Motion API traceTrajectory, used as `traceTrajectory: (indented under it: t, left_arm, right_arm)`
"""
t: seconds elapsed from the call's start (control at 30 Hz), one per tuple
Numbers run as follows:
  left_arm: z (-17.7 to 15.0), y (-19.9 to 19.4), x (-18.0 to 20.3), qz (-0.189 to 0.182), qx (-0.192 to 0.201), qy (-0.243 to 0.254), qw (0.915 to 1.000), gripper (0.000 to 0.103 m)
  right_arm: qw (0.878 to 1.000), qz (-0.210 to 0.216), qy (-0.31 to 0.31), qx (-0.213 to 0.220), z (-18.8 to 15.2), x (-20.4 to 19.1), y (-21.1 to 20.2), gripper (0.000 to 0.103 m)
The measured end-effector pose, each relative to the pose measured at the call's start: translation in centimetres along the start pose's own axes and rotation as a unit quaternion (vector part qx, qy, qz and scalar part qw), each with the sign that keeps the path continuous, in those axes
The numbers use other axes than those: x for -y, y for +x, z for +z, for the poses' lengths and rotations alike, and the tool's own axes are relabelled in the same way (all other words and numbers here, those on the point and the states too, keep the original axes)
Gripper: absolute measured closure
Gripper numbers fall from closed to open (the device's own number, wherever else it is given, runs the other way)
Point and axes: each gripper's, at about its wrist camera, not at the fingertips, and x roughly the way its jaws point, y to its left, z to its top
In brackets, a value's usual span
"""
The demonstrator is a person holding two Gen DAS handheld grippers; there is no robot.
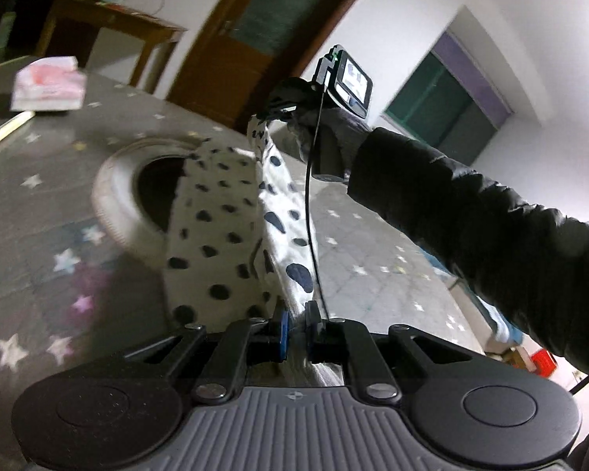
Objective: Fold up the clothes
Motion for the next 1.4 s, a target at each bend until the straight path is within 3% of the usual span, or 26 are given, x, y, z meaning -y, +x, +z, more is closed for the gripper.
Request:
traceTrajectory:
  t: [0.23, 0.43, 0.57, 0.77, 0.97, 1.13, 1.4]
  left_arm:
    - [-0.9, -0.4, -1.7, 0.033, -0.01, -0.023, 0.9992, 0.093]
    - [-1.2, -0.8, -2.4, 0.052, -0.014, -0.021, 0.9983, 0.091]
    - [-0.9, -1.6, -2.4, 0.064, -0.005, -0.008, 0.9979, 0.09]
    - [0.4, -2.3, -1.5, 0.074, 0.018, 0.018, 0.9969, 0.081]
    - [1.0, 0.3, 1.0, 0.047, 0.007, 0.047, 0.9977, 0.08]
    - [1.1, 3.5, 3.2, 0.038, -0.015, 0.069, 0.9968, 0.075]
    - [3.5, 6.1, 2.3, 0.113, 0.005, 0.086, 0.9898, 0.076]
  right_arm:
    - [0.998, 0.059, 0.003, -0.019, -1.2, -2.3, 2.1, 0.094]
    - [0.997, 0.063, -0.048, -0.025, -1.1, 0.1, -1.4, 0.089]
    - [0.995, 0.053, -0.071, -0.053, -2.3, 2.8, -4.3, 0.087]
    - [0.99, 0.064, -0.076, -0.099, -7.2, 7.7, -9.0, 0.083]
    - [0.986, 0.095, -0.066, -0.123, -12.4, 9.8, -12.8, 0.082]
    - [0.986, 0.113, -0.065, -0.108, -12.6, 8.8, -13.1, 0.082]
    - [0.986, 0.135, -0.061, -0.079, -11.8, 6.8, -12.9, 0.081]
